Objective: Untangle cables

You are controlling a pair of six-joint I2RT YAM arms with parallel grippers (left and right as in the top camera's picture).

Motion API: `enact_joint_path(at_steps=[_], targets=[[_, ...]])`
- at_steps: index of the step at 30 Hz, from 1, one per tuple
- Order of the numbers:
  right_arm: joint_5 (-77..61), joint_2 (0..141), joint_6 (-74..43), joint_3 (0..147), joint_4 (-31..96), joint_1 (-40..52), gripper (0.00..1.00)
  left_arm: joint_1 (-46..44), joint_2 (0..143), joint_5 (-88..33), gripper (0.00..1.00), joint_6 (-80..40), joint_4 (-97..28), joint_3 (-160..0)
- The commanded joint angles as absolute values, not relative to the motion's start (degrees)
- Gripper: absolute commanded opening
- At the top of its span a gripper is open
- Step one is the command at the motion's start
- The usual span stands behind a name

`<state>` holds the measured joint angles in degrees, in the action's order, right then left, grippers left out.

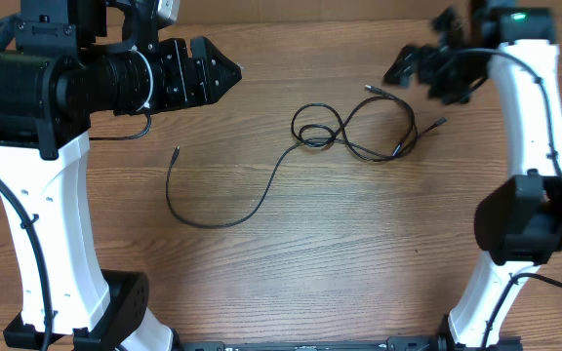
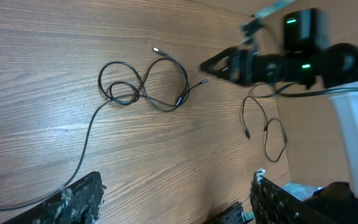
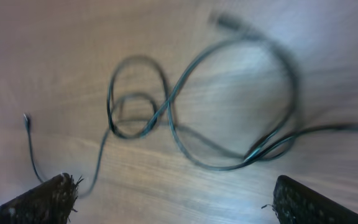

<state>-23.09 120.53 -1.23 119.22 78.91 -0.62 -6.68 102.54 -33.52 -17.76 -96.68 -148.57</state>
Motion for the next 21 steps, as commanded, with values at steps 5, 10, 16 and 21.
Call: enact_joint_path(at_steps=[5, 10, 16, 21], targets=[[-22.3, 120.7, -3.8, 109.8, 75.7, 6.9, 0.85, -6.8, 101.1, -32.6, 0.76, -15.4, -96.8, -148.6], [-21.2, 120.7, -15.9, 103.9, 67.8, 11.3, 0.78, -6.8, 101.1, -32.6, 0.76, -15.4, -96.8, -148.6], [-17.5, 120.7, -37.3, 99.2, 58.6, 14.6, 0.64, -6.8, 101.1, -32.6, 0.76, -15.3, -96.8, -148.6], [-11.4, 120.7, -51.6, 97.2, 56.6, 17.5, 0.77, -6.8, 101.1, -32.5, 0.76, -14.1, -96.8, -148.6]])
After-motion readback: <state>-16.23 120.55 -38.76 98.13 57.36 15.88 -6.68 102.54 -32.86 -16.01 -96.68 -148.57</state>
